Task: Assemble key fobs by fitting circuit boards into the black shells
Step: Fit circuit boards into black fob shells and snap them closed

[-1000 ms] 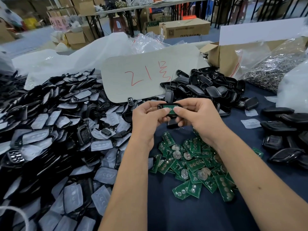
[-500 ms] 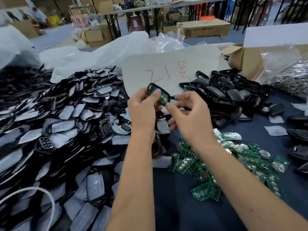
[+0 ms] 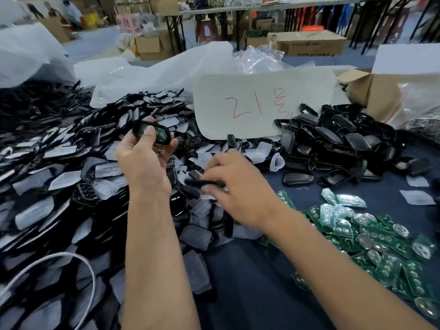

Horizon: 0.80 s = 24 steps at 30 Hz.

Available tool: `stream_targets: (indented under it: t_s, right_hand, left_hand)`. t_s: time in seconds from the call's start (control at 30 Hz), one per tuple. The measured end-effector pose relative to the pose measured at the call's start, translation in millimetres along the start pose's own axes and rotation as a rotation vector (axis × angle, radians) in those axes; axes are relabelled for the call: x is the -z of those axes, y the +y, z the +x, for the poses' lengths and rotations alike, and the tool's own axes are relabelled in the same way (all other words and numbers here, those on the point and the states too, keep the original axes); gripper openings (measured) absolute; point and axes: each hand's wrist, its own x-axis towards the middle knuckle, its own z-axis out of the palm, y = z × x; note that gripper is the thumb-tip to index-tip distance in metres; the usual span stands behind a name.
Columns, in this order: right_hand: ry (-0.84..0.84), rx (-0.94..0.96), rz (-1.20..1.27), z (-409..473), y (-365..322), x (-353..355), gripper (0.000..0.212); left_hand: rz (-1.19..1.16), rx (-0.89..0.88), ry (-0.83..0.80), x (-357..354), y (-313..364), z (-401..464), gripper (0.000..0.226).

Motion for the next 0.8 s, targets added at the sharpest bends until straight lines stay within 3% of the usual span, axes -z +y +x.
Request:
stream_targets:
  t_s: [0.1, 0.2, 0.3, 0.4, 0.63, 0.8]
  right_hand:
    - [0.142, -0.186, 0.273, -11.4, 25.2, 24.8, 0.012]
    - [0.267, -0.342, 0.428, -31.3, 62.4, 52.0, 0.010]
    - [0.344, -0.445, 0.548, -53.1, 94.0, 69.1, 0.019]
    - [0.401, -0.480, 0.554, -75.2, 118.3, 83.4, 0.023]
    - [0.227, -0.403, 0.398, -94.6, 139.2, 93.4, 0.024]
    - [0.176, -0.378, 0.406, -103.2, 141.3, 98.5, 0.023]
  left_hand:
    - [0.076, -0.006, -0.086, -10.9, -9.4, -4.4, 0.013]
    - [0.190, 0.030, -0.284, -40.5, -31.5, -23.8, 0.013]
    - [0.383, 0.001, -0.389, -70.1, -65.0, -51.7, 0.049]
    - [0.593, -0.138, -0.538, -87.3, -91.4, -79.2, 0.031]
    - [0.884, -0.152, -0.694, -95.8, -117.9, -99.6, 0.029]
    - [0.767, -0.008, -0.755, -98.2, -114.7, -104.7, 0.027]
